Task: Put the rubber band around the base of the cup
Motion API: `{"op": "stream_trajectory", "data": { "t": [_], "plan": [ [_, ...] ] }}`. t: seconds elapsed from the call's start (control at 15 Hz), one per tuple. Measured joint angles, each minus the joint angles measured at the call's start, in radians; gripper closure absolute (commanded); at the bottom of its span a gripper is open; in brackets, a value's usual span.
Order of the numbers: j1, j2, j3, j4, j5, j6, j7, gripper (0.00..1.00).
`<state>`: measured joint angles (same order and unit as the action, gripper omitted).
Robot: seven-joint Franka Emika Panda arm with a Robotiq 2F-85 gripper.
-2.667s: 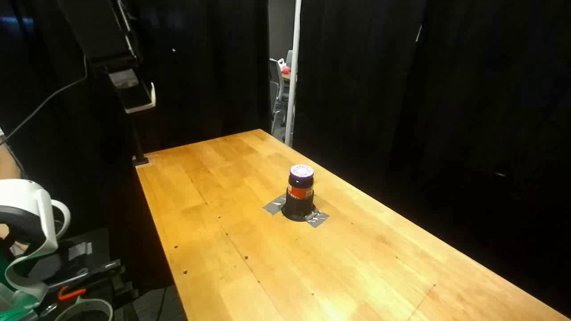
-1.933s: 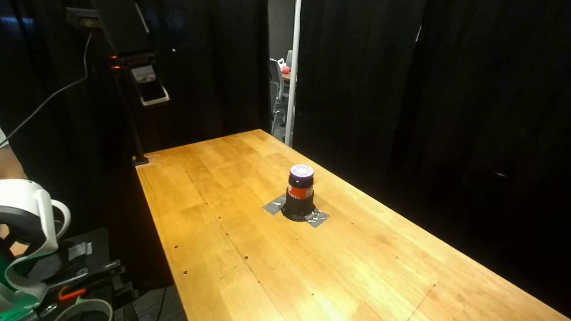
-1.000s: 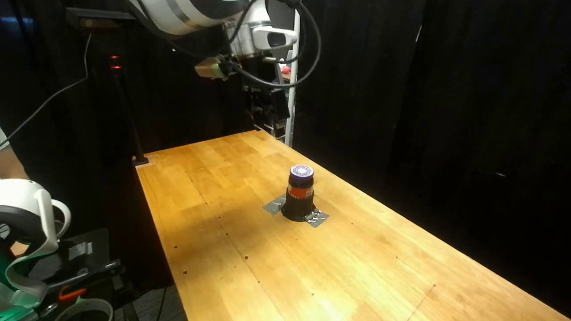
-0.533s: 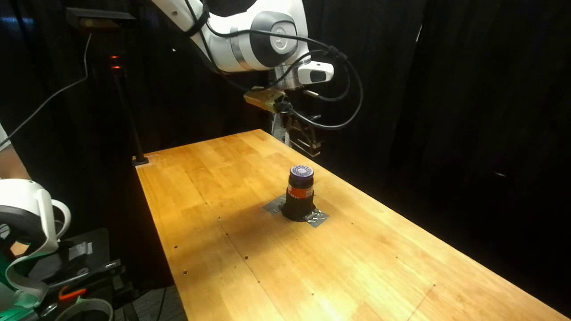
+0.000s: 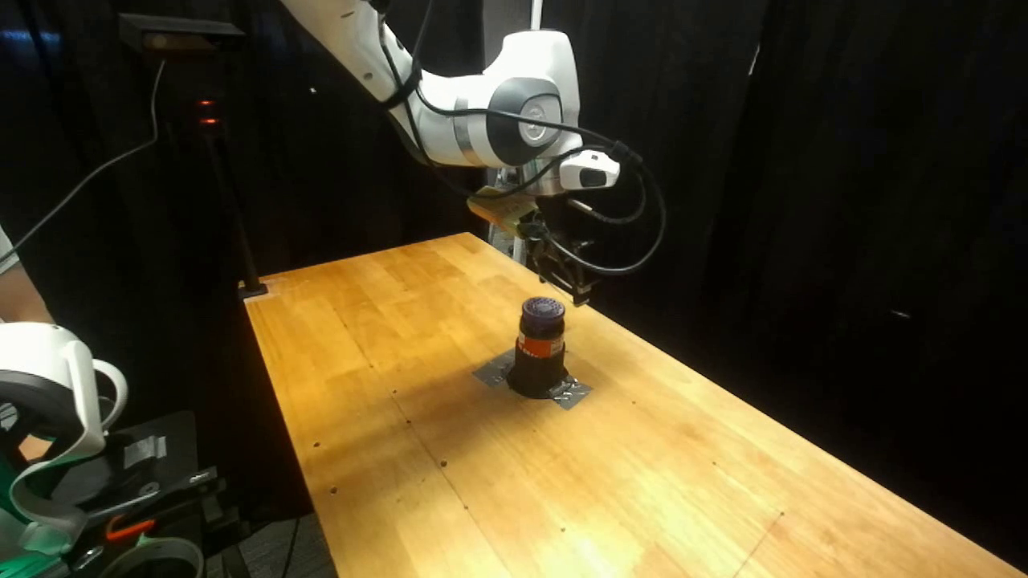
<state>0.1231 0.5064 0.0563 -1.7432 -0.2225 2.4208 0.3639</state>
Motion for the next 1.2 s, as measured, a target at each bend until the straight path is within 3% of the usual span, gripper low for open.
{"op": "stream_trajectory", "data": {
  "t": [1.2],
  "plan": [
    [0.002,0.063,-0.022,0.016,0.129,-0.028,-0.08,0.0]
  ]
}}
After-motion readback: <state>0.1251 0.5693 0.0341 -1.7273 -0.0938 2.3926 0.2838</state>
